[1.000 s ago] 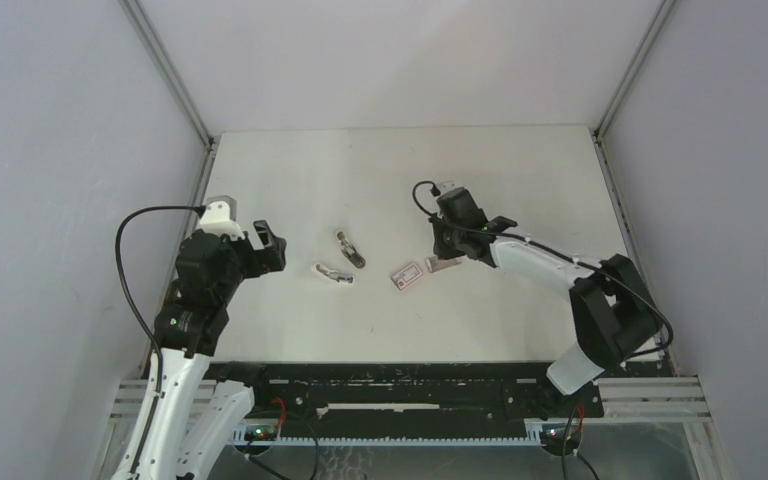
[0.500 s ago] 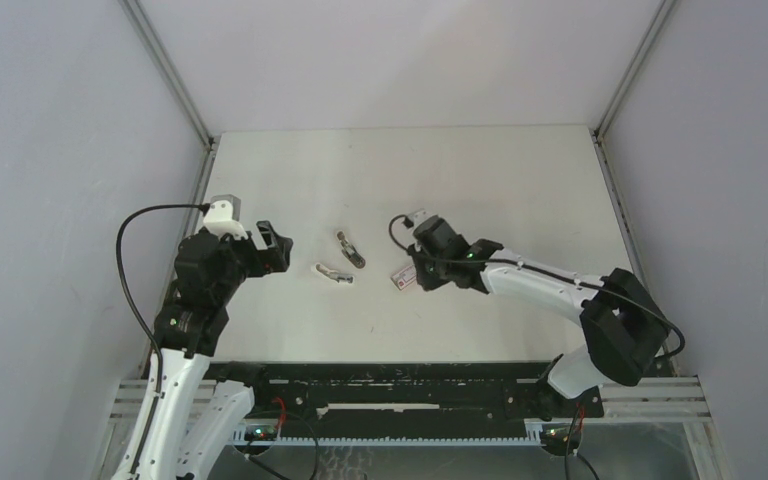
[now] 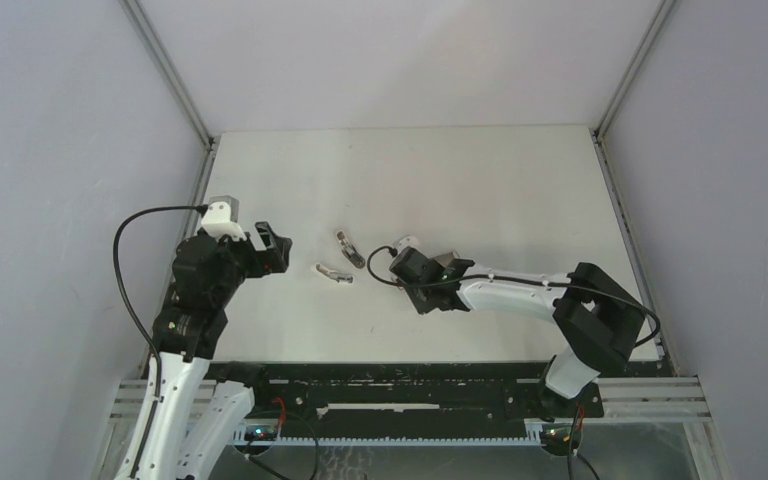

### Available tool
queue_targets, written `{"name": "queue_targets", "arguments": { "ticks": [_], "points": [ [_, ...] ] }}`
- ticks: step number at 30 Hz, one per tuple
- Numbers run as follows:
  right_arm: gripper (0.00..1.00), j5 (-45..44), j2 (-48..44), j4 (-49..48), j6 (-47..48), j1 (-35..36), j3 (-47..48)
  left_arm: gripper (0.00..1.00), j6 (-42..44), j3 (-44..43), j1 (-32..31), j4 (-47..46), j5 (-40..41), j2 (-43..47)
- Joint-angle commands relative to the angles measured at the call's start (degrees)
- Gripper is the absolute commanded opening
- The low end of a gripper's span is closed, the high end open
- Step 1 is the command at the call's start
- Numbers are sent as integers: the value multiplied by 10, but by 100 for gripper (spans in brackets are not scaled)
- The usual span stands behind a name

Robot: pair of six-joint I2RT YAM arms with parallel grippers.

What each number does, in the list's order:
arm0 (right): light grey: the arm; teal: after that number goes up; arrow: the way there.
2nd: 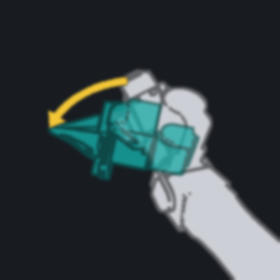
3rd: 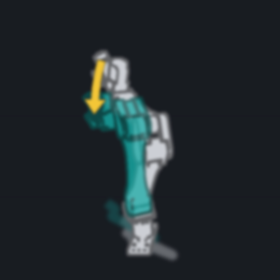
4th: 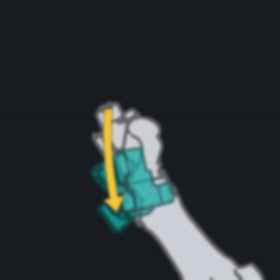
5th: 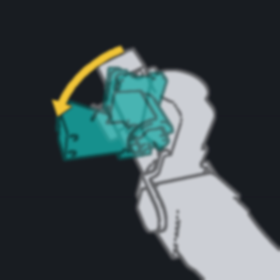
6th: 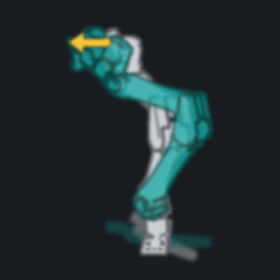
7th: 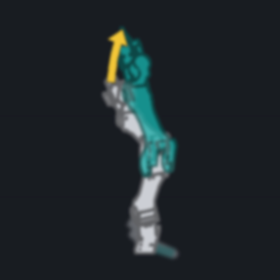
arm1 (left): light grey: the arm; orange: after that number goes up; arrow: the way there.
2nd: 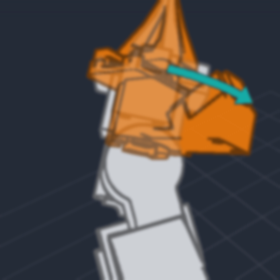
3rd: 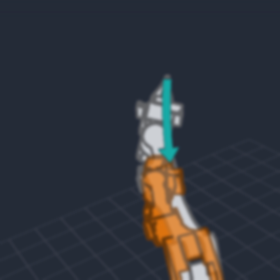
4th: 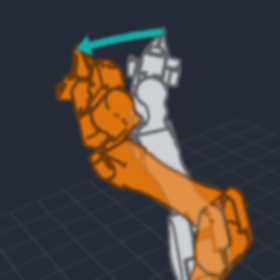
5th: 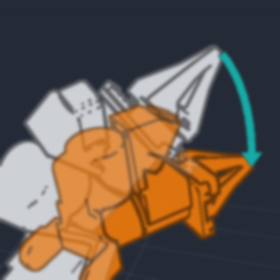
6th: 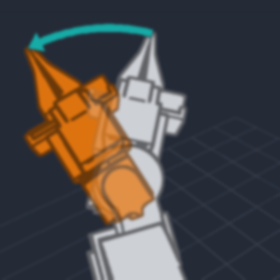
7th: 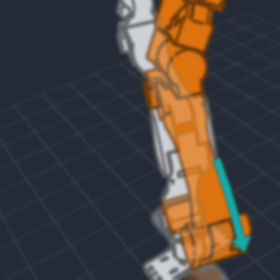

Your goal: Load the staples into the stapler

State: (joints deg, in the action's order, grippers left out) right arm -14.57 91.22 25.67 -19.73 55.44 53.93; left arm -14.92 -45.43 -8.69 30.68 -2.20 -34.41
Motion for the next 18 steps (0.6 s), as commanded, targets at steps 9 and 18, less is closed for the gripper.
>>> {"name": "queue_targets", "arguments": {
  "ticks": [9,18],
  "points": [
    [11,-166,49,81,-17,33,51,92,-3,3,4,-19,-5,9],
    [11,-252,104,146,0,49,92,92,-2,1,4,-18,-4,8]
  ]
}}
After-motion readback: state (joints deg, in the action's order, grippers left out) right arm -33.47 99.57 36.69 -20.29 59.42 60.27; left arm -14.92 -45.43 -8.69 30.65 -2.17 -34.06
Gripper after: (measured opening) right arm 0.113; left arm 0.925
